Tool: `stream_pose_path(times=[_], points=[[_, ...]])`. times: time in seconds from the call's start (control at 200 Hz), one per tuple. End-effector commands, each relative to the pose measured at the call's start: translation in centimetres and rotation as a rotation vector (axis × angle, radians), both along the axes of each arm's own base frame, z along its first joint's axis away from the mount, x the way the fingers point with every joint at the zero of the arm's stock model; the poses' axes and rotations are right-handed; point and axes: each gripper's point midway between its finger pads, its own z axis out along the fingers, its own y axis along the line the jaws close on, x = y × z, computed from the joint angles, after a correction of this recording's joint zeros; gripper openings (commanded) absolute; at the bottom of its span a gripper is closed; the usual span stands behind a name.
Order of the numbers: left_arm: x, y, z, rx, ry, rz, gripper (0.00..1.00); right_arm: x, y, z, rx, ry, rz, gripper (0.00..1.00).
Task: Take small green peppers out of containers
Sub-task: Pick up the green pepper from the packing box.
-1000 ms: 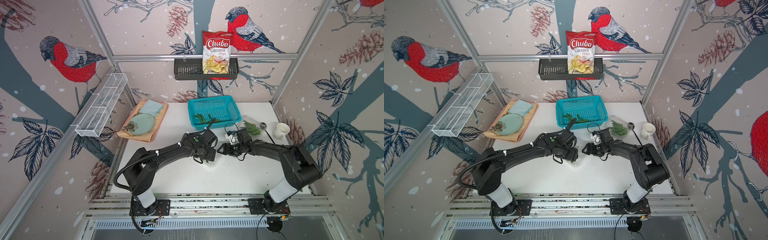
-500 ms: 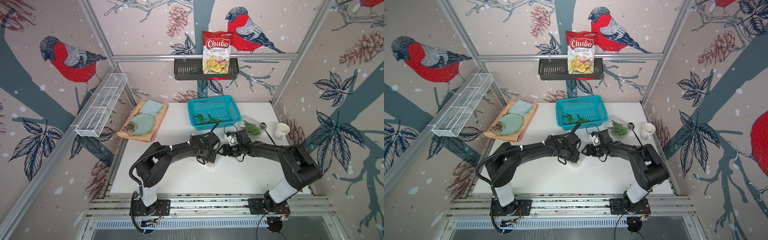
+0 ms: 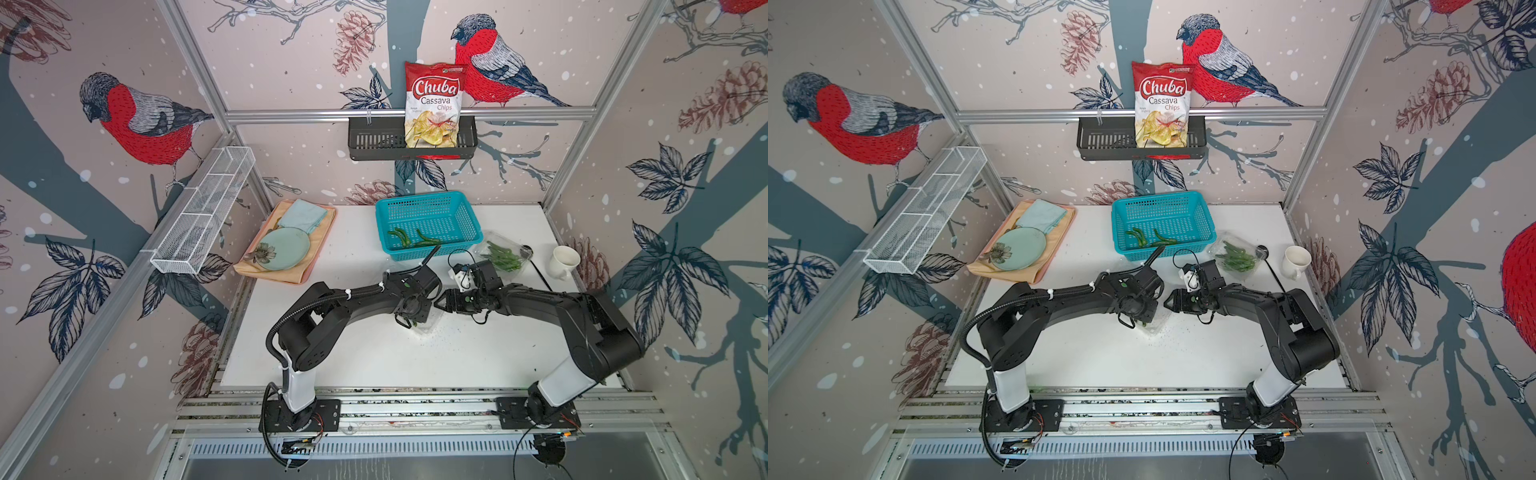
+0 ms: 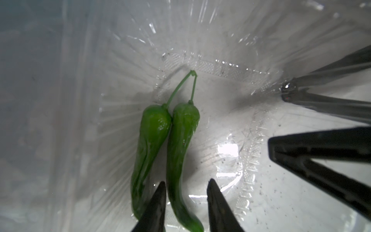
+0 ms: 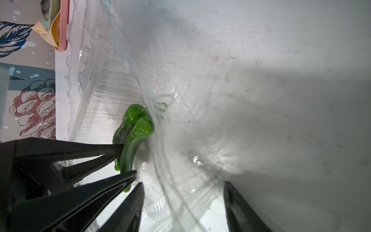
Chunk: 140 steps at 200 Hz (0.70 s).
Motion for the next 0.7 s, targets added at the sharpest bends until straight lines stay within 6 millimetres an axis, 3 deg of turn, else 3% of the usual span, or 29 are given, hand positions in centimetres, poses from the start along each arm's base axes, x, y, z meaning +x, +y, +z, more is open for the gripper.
stream_pose_path(times=[0.0, 0.405, 0.505, 0.695], points=[[0.5, -0.2, -0.2, -0.002, -0.021, -0.002, 0.26, -2.3, -2.2, -2.7, -0.128, 0.133, -0.046, 0.63], [0.2, -0.7, -1.1, -0.023, 0.009, 0.012, 0.1, -2.4, -2.3, -2.8, -0.134, 0.132, -0.044, 0.63], [0.3, -0.7, -0.2, -0.022, 0.008, 0.023, 0.08, -2.3, -2.3, -2.8, -0.136, 0.129, -0.041, 0.63], [0.6, -0.5, 3.5, -0.038, -0.018, 0.052, 0.04, -2.0, -2.4, -2.6, -0.134, 0.121, -0.041, 0.63]])
